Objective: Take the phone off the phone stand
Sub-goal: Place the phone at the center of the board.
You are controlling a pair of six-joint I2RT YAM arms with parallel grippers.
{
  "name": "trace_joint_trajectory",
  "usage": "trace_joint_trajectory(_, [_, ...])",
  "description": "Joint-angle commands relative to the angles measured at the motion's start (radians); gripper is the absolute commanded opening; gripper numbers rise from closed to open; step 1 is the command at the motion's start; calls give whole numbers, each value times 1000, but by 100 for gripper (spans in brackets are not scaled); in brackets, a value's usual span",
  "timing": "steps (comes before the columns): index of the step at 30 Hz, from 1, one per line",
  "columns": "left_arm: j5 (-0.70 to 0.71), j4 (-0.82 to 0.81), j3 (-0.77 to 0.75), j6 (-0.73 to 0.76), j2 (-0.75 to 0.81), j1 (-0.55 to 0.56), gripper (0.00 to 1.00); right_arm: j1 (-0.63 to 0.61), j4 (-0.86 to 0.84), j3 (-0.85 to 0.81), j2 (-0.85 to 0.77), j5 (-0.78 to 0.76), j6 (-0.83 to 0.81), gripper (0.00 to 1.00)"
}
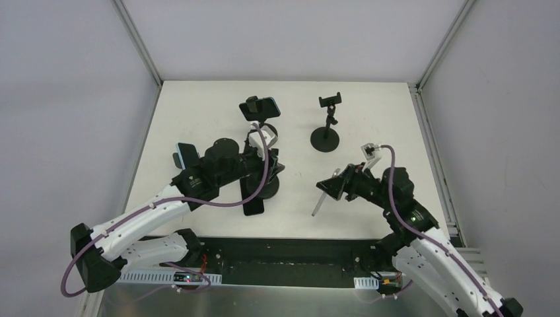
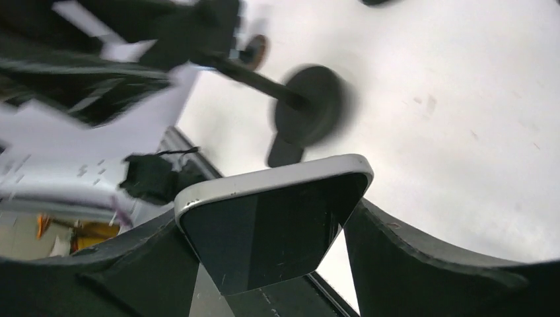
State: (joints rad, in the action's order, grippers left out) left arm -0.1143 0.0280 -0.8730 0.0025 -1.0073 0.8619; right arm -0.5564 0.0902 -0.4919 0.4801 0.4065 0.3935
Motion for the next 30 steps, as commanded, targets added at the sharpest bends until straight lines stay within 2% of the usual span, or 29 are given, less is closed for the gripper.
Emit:
trace_joint_trajectory(1, [282,49,-68,26,90,-49,0,-2,79,-98,197,-259,135,0])
trace_joint_trajectory(5, [263,82,-106,1,102,-137,0,-18,243,-232,457,-383,124,0])
trace_joint_trajectory(10, [263,88,-163,-43,72,-286,0,-167,346,-402,749,-660,111,0])
trace_joint_trajectory(16, [238,82,-251,-116,-30,-489,0,-284,371,-585,1039,-752,137,5])
trace_joint_trajectory(21, [191,19,-285,-171,-124,-638,0,-371,403,-726,1245,-838,133,15])
trace_joint_trajectory(25, [183,-25,-294,-151,-195,-679,0,-397,388,-782,1347,-807,145,27])
trace_joint_trajectory(30, [173,-105,-293,-132,-262,-693,0,-422,376,-798,1391,-785,150,45])
